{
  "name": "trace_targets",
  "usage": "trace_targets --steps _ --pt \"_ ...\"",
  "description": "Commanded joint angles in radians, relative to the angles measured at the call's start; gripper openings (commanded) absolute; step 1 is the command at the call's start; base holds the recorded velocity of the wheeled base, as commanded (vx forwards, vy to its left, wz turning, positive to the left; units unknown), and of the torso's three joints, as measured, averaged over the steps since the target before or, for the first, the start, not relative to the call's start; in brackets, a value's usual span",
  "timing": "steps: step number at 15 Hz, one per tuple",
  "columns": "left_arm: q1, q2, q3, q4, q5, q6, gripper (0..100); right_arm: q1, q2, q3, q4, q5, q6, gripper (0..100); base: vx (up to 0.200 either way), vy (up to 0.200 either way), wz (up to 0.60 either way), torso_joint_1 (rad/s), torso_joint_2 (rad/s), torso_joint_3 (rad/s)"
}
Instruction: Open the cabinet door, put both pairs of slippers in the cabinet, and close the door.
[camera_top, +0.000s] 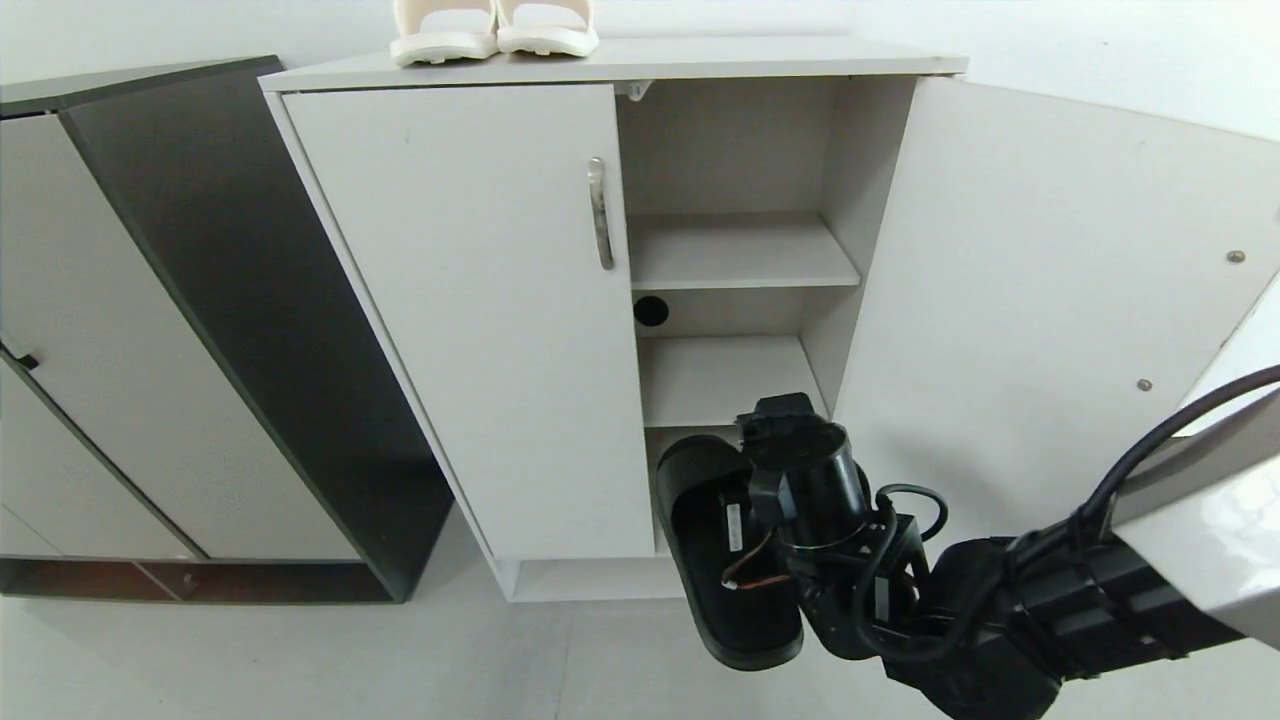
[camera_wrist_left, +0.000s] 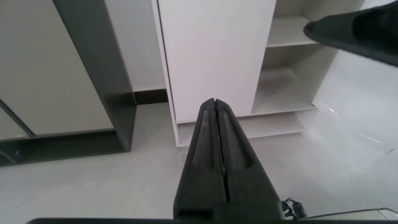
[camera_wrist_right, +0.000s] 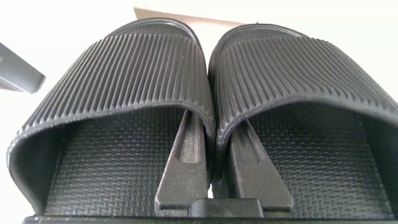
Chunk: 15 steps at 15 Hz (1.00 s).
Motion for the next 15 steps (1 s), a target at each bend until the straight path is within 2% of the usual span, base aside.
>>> trace_targets --steps 1,10,12,15 --pt "0.0 0.002 0.0 0.0 0.0 0.0 0 -0.003 0.062 -0.007 -0.006 -0.001 0.001 0 0.0 0.0 0.0 0.0 0.0 0.0" --pt "0.0 0.002 0.0 0.0 0.0 0.001 0 -0.002 0.1 -0.021 -0.109 -0.072 -0.025 0 0.0 0.0 0.0 0.003 0.0 -0.178" --pt "0.0 0.002 0.0 0.0 0.0 0.001 0 -0.002 0.117 -0.019 -0.172 -0.072 -0.053 0 0.0 0.0 0.0 0.007 0.0 -0.193" --pt "0.0 0.002 0.0 0.0 0.0 0.0 0 -0.003 0.129 -0.002 -0.36 -0.078 -0.128 0 0.0 0.0 0.0 0.002 0.0 -0.164"
